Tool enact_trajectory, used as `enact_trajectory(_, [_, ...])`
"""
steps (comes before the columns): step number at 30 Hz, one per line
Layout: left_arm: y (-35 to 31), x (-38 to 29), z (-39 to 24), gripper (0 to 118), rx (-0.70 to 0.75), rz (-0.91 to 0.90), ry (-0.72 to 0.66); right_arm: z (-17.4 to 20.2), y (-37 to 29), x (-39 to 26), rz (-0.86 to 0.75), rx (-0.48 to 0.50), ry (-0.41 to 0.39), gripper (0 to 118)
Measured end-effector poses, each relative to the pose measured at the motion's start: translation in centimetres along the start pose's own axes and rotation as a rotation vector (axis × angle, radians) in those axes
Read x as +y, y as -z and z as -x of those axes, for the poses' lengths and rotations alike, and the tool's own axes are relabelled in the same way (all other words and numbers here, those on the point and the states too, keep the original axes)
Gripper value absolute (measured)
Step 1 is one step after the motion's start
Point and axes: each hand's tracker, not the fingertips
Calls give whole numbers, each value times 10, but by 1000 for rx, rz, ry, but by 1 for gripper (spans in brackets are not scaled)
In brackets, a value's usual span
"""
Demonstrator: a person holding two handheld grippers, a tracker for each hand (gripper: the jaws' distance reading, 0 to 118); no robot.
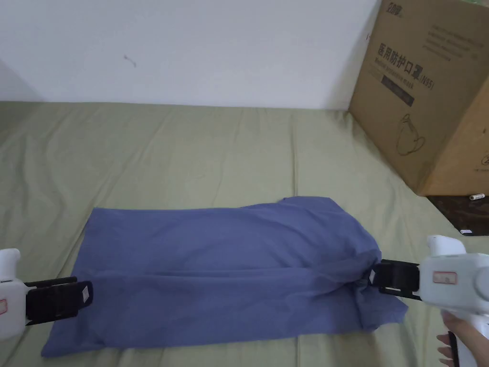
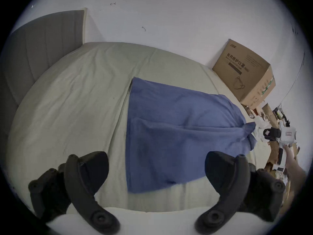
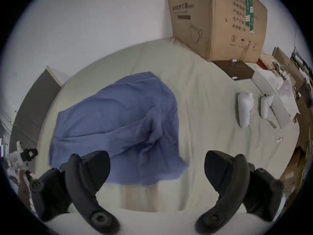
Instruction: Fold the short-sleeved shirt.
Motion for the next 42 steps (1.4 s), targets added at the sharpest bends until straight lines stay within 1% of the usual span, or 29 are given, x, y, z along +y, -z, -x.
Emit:
enact_trajectory(1, [-10,-7,-2,105,-14,-4,-9,2,-12,-8,-35,10,6,103])
enact_trajectory(2, [-18,-11,-4,85,-12,-12,-9,3,-21,-15,-75,44,21,86])
enact_trajectory(3, [-27,-15,-8,53,-11,-19,-7,9,-35,-24,-107,75,53,55])
enact_trajectory(4, [-32,-18,-12,2,4,-28,10,11,-40,-29,-112,95,73,9])
enact_trajectory(5, [-38,-22,-18,0,11,-27,18,11,-42,-33,-113,95,91,0])
enact_trajectory(8, [-42,-11,-21,0,72,-38,90,20,-51,-41,-119,108,93,0])
enact_trajectory(11, [-16,-10,-13,1,82,27,52,26,-50,-43,-101,118,65,0])
enact_trajectory(12, [-6,-7,-8,5,89,48,36,27,-50,-44,-91,127,71,0])
enact_trajectory(13, [6,-4,-3,29,96,72,22,29,-51,-46,-85,135,82,0])
enact_trajectory(15, [42,-15,9,107,143,110,11,28,-52,-46,-77,150,103,0])
enact_trajectory(16, [57,-17,14,117,173,141,4,28,-53,-47,-74,157,112,0])
enact_trajectory(17, [65,-21,19,112,183,142,-8,28,-53,-48,-71,160,118,0])
enact_trajectory(21, [120,-50,34,116,230,277,-9,25,-55,-48,-56,148,136,0])
enact_trajectory(22, [114,-51,29,114,219,187,43,24,-55,-47,-53,139,135,0])
enact_trajectory(23, [113,-48,27,109,225,198,45,22,-56,-45,-52,126,130,0])
enact_trajectory(24, [112,-42,26,99,242,225,41,20,-55,-43,-52,110,124,0])
enact_trajectory(26, [88,-42,8,32,216,183,84,16,-50,-39,-52,85,114,0])
enact_trajectory(27, [79,-43,5,32,196,139,129,-4,-37,-29,-50,74,110,0])
enact_trajectory(28, [74,-43,3,21,147,116,147,-8,-31,-26,-51,68,109,0])
enact_trajectory(29, [69,-43,3,3,136,112,161,-11,-24,-23,-52,65,109,1])
enact_trajectory(30, [56,-40,-7,3,110,100,148,-14,-15,-19,-49,63,107,3])
enact_trajectory(31, [51,-40,-10,3,139,95,153,-18,-6,-15,-42,62,106,27])
enact_trajectory(33, [42,-38,-8,3,135,71,158,-21,19,-4,45,6,88,95])
enact_trajectory(34, [28,-30,-16,3,127,53,141,-22,33,0,80,-13,75,107])
enact_trajectory(35, [26,-29,-15,3,121,47,124,-26,45,2,64,-14,91,107])
enact_trajectory(38, [23,-21,-18,3,126,60,107,-36,91,9,199,-48,123,106])
enact_trajectory(39, [24,-21,-20,3,138,63,123,-39,102,3,235,-64,145,101])
enact_trajectory(40, [25,-22,-22,3,154,69,145,-40,108,1,266,-67,149,88])
enact_trajectory(42, [27,-18,-24,3,163,87,163,-36,104,2,239,-117,72,78])
